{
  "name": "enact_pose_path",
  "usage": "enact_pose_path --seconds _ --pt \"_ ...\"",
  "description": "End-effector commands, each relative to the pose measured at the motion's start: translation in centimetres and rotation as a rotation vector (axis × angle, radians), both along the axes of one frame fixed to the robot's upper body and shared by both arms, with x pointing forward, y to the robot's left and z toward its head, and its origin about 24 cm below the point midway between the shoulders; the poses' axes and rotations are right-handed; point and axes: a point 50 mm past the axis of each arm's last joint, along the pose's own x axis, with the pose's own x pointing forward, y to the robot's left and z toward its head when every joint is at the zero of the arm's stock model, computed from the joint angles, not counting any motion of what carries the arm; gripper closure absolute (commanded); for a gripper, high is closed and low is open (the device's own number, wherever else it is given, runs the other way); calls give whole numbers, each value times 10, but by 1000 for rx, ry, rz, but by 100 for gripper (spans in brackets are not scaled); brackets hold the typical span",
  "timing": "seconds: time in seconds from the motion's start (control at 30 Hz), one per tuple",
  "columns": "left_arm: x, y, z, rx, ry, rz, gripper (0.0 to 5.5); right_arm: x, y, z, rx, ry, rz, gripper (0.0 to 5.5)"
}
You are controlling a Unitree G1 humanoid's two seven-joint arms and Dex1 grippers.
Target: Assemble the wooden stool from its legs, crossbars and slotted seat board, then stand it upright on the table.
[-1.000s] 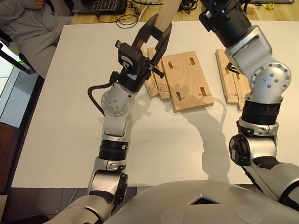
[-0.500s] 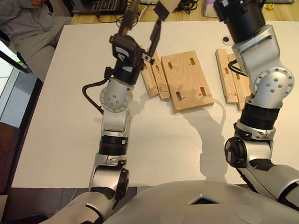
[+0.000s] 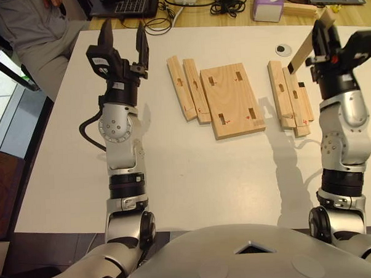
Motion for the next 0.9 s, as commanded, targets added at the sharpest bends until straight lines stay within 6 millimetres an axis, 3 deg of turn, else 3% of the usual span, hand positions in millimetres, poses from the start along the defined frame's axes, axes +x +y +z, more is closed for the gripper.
enact_pose_path --seconds 0.03,0.17,0.4,0.73,0.9 --pt "-1 -5 0 3 23 -40 236 9 -14 -29 -85 19 -47 511" --pt "-2 -7 0 4 37 -62 236 27 -9 -48 -130 27 -63 511" --pt "0 -8 1 10 44 -84 236 36 -7 -60 -40 20 -88 511" --pt "0 -8 1 10 47 -86 236 39 1 -74 56 59 -45 511" --pt "1 -8 1 9 47 -84 236 33 -2 -90 48 122 -76 511"
